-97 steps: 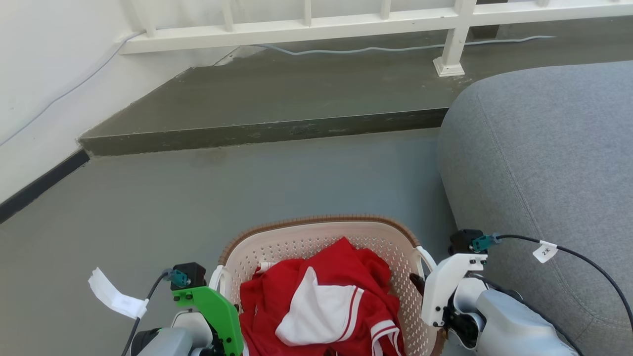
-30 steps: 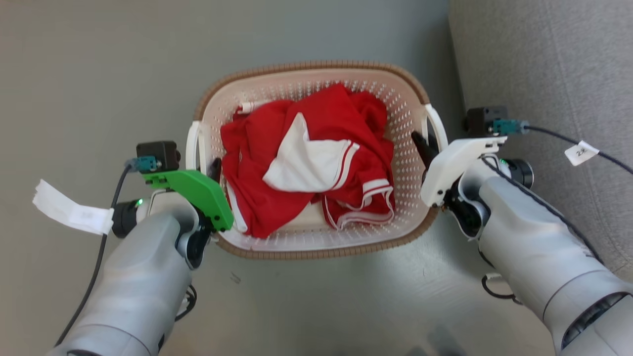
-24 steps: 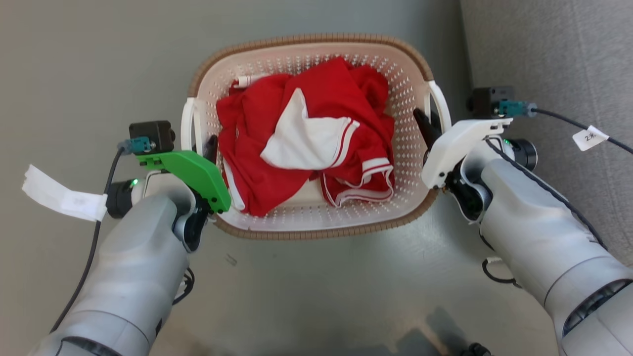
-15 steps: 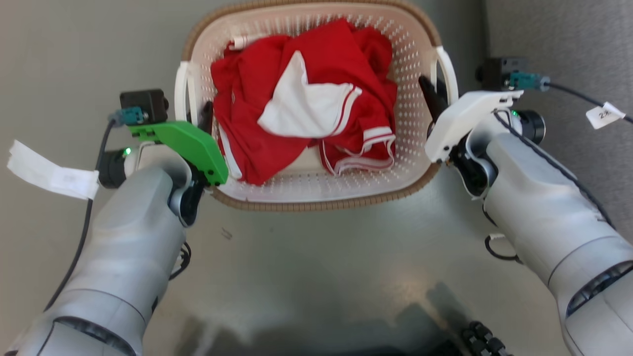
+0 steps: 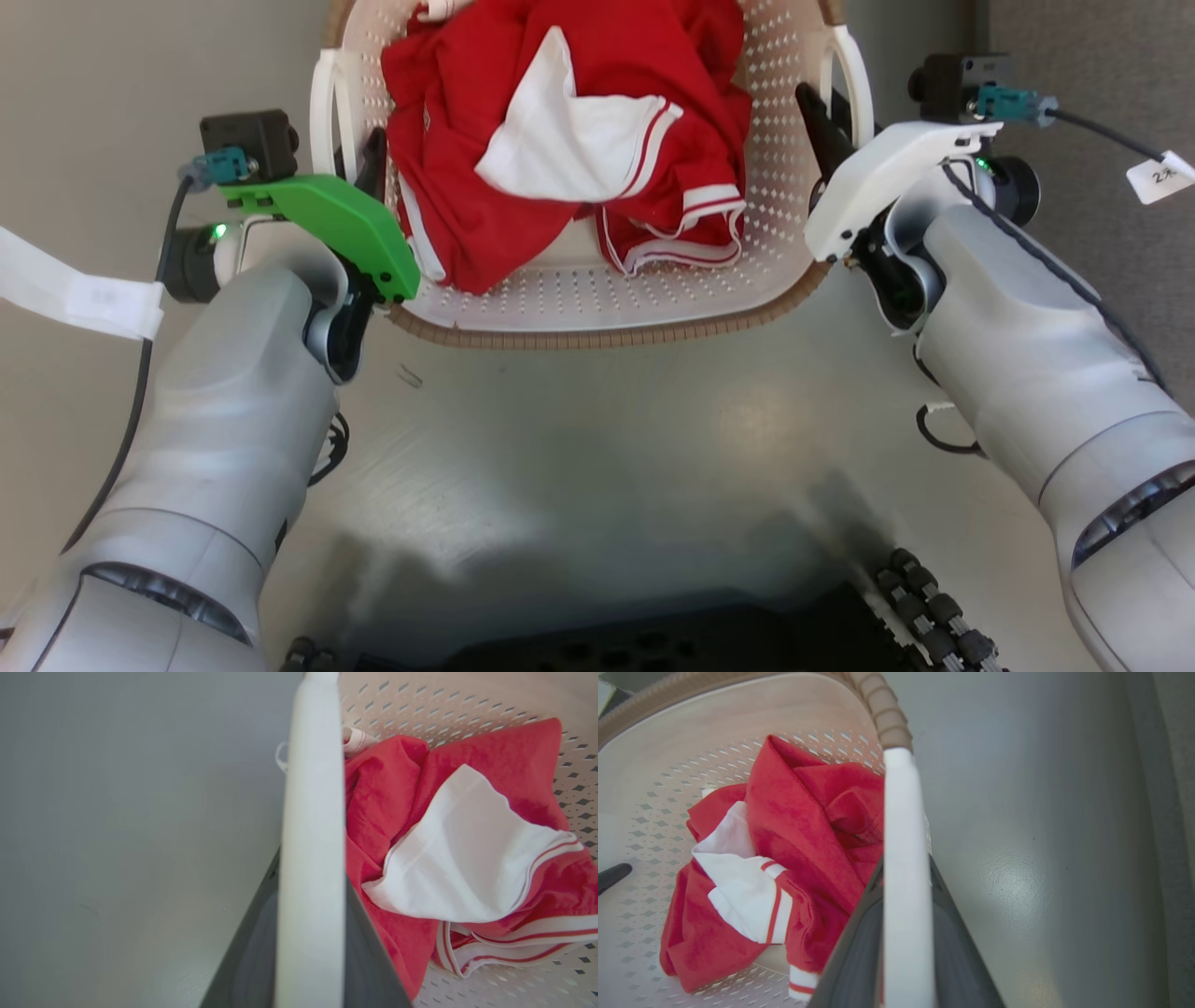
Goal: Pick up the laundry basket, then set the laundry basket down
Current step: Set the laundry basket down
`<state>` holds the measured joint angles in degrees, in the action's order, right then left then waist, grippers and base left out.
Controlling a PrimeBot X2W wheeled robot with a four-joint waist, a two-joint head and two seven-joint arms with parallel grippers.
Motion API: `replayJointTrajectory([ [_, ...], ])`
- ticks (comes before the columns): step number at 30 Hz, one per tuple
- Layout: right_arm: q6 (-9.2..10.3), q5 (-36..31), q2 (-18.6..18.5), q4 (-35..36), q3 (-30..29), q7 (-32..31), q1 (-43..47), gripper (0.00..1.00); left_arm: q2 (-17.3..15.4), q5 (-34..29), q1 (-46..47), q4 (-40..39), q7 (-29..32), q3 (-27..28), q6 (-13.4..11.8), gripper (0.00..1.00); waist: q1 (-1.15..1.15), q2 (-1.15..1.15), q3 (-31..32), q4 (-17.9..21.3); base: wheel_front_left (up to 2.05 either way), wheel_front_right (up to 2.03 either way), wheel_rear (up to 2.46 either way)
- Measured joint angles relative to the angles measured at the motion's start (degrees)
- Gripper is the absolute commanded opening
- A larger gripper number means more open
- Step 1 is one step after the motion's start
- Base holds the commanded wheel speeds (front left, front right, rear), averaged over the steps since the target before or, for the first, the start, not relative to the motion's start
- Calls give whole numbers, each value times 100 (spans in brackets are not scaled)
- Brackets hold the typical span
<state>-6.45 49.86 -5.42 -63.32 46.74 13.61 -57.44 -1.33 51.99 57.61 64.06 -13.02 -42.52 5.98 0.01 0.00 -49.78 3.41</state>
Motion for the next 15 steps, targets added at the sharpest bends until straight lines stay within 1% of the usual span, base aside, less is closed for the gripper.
replayJointTrajectory([
  [15,0,-80,-5,-9,-23,99,-287,0,-12,-107,279,-14,-122,45,12,0,0,0,-599,-1,0,0,0],
])
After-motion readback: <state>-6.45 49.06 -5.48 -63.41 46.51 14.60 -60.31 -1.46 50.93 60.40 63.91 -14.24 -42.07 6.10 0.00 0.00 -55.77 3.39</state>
